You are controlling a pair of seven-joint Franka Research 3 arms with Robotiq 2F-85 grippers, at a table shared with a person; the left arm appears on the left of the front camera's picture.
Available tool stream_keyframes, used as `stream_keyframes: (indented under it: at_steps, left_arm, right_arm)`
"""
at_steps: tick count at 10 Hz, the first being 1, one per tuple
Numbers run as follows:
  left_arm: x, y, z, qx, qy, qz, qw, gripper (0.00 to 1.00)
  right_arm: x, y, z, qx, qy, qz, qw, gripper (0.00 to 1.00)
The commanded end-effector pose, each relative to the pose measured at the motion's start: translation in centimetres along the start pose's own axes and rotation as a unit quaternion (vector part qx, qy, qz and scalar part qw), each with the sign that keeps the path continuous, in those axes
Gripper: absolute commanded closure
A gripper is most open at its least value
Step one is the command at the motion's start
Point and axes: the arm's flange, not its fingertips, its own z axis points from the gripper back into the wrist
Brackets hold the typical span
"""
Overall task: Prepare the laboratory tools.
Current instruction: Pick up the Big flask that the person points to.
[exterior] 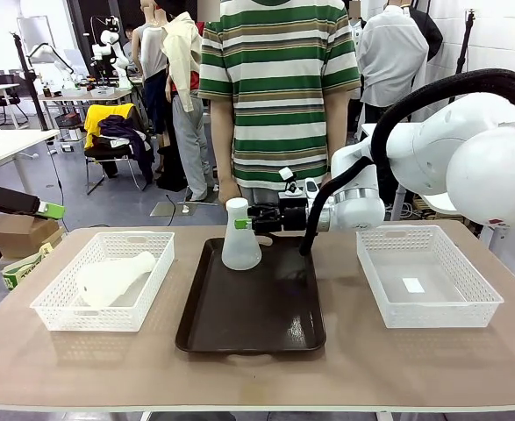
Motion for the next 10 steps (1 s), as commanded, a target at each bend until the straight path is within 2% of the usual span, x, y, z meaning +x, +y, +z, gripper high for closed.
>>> stream_keyframes:
  at_steps: [1,6,7,10]
  left_arm:
    - [-0.1,0.3,-0.1,-0.005,-0.014,-0.008,1.0,0.0]
    - [-0.1,0.3,-0.1,-0.005,-0.014,-0.008,1.0,0.0]
    - [-0.1,0.3,-0.1,-0.005,-0.014,-0.008,1.0,0.0]
    - [-0.1,0.3,-0.1,-0.005,-0.014,-0.008,1.0,0.0]
  right_arm:
    - [0.0,0.0,0.0,0.001,-0.008,0.004,1.0,0.0]
    - [0.0,0.0,0.0,0.0,0.0,0.0,1.0,0.0]
    - [1.0,1.8,2.4,-0.038,0.047,0.027,0.998,0.0]
    - [3.6,4.5,6.3,-0.099,0.122,0.037,0.987,0.0]
